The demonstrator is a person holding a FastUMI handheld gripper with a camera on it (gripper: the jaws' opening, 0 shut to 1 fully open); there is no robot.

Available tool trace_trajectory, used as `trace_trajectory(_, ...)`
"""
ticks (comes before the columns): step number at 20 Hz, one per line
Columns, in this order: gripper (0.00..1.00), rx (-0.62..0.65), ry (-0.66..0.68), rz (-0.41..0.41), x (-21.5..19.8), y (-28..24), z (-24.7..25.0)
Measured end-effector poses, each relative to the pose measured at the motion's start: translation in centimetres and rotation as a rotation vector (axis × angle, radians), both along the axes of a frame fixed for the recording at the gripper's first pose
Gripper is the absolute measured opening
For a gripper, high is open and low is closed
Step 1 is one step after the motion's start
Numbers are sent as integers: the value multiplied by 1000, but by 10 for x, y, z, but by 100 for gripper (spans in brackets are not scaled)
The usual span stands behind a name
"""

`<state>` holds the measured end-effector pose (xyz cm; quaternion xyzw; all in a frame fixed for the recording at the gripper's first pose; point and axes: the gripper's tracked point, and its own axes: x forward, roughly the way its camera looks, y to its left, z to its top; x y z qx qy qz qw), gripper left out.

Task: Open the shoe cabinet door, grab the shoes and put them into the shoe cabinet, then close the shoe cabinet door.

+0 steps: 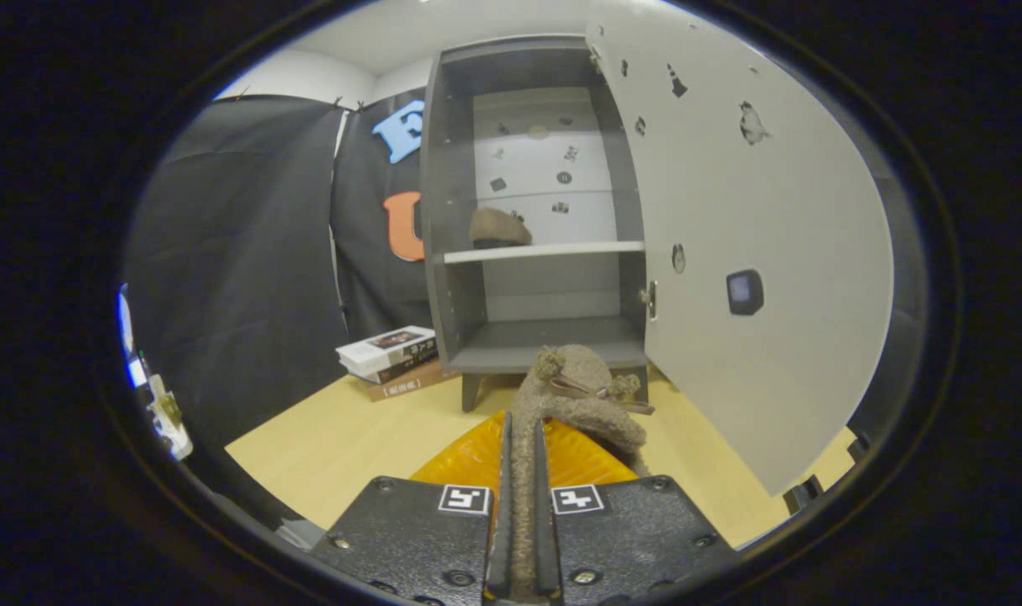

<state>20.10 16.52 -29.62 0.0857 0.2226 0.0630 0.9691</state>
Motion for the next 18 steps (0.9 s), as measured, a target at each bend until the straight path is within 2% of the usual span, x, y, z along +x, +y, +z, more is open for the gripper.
trace_trajectory(2, 14, 49, -35, 14, 8, 10, 34)
trace_trajectory(6, 14, -3, -126, 10, 36, 6, 97)
trace_trajectory(11, 14, 2, -189, 0, 77, 8, 162)
trace_trajectory(18, 14, -155, -293, -17, 170, 5, 244)
